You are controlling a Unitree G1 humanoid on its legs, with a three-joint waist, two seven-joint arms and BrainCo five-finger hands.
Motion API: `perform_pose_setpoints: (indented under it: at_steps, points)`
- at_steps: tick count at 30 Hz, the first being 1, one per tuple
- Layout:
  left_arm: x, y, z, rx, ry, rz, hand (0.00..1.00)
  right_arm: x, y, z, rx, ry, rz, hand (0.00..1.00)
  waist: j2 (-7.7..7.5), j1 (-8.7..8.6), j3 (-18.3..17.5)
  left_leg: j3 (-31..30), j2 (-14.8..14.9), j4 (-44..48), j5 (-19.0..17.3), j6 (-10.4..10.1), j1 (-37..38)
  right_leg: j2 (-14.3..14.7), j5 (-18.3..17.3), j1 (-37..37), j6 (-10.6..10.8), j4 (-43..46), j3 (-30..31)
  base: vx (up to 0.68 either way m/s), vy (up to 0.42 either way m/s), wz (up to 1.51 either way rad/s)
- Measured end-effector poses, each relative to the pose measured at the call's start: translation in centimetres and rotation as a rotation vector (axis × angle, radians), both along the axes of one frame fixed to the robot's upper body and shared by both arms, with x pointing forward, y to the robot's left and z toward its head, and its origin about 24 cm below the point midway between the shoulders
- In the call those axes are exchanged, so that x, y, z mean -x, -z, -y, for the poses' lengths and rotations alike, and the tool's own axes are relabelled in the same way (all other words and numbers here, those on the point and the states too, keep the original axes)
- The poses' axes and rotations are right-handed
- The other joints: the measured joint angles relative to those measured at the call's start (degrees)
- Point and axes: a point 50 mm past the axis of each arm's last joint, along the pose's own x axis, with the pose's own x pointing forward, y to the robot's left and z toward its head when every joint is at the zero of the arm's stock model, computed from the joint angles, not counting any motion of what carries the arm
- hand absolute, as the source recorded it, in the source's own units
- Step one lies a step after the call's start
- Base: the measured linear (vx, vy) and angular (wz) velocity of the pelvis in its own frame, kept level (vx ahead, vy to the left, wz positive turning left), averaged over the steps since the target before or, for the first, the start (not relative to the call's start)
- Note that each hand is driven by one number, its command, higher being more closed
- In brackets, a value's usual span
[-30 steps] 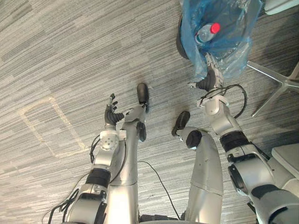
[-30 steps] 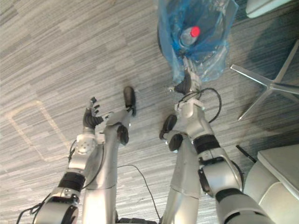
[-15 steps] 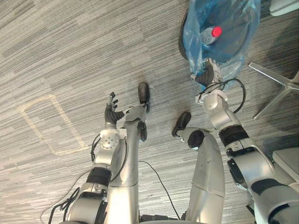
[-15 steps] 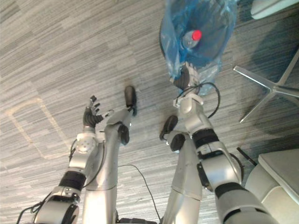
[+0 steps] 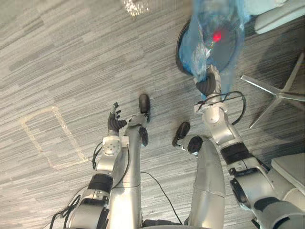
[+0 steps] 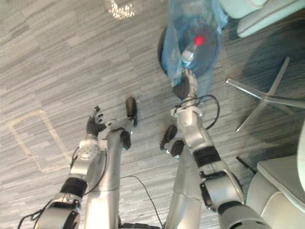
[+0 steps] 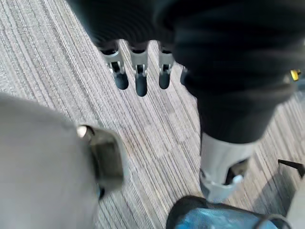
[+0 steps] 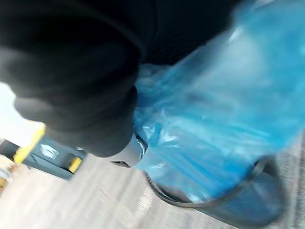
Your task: Gather rubbish on tea table into small bin, then transfer packed bag to large trash can.
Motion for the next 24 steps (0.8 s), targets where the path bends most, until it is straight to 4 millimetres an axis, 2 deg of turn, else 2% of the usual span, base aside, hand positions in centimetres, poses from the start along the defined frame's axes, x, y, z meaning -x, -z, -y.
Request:
perform_pose_setpoints:
  at_steps: [4, 10, 12, 17, 19, 24]
  points:
    - [1.9, 2.3, 1.0, -0.004, 0.043, -0.082, 0.00, 2.0, 2.1, -1.0, -0.109, -0.073, -0.042, 1.00, -0.25, -0.65, -0.2, 1.4, 0.1, -5.3, 1.8, 0.5, 8.9, 0.6, 1.5, 8.5, 0.1, -5.4, -0.2, 0.02, -0.007, 0.01]
    - [3.3, 3.4, 1.4, 0.017, 0.050, -0.113, 0.00, 4.7, 4.6, -2.2, -0.280, -0.155, -0.113, 1.00, -1.22, -1.42, -1.1, 2.3, -0.6, -10.3, 1.8, 0.4, 20.6, 1.2, 2.3, 20.3, 1.2, -11.8, -0.4, 0.07, -0.011, 0.01]
    - [4.1, 4.1, 1.1, 0.020, 0.045, -0.137, 0.00, 5.7, 5.4, -2.8, -0.348, -0.198, -0.144, 1.00, -2.28, -2.12, -2.1, 2.5, -0.6, -12.5, 1.4, 0.0, 25.5, 1.9, 2.8, 25.4, 1.5, -15.2, -0.4, 0.09, -0.012, -0.08]
    - [6.6, 6.5, 1.4, 0.018, 0.074, -0.236, 0.00, 7.6, 7.8, -3.4, -0.458, -0.244, -0.225, 1.00, -4.10, -2.41, -6.4, 3.4, -1.2, -18.2, 1.1, -0.6, 34.7, 2.8, 4.0, 34.9, 2.4, -22.5, -0.2, 0.10, -0.013, -0.05]
    - [7.9, 7.9, 1.7, 0.008, 0.108, -0.302, 0.00, 8.3, 9.3, -3.3, -0.467, -0.249, -0.287, 1.00, -4.11, -2.56, -9.2, 3.5, -1.7, -21.4, 1.5, -0.9, 38.4, 3.6, 5.2, 38.7, 2.9, -27.0, 0.1, 0.14, -0.016, -0.05]
    - [9.3, 9.9, 1.3, -0.066, 0.171, -0.407, 0.00, 8.8, 10.2, -3.0, -0.447, -0.276, -0.343, 1.00, -4.40, -3.60, -11.0, 3.9, -2.5, -28.0, 3.0, -1.0, 46.3, 4.8, 7.9, 47.0, 3.7, -35.7, 0.3, 0.15, 0.008, -0.06]
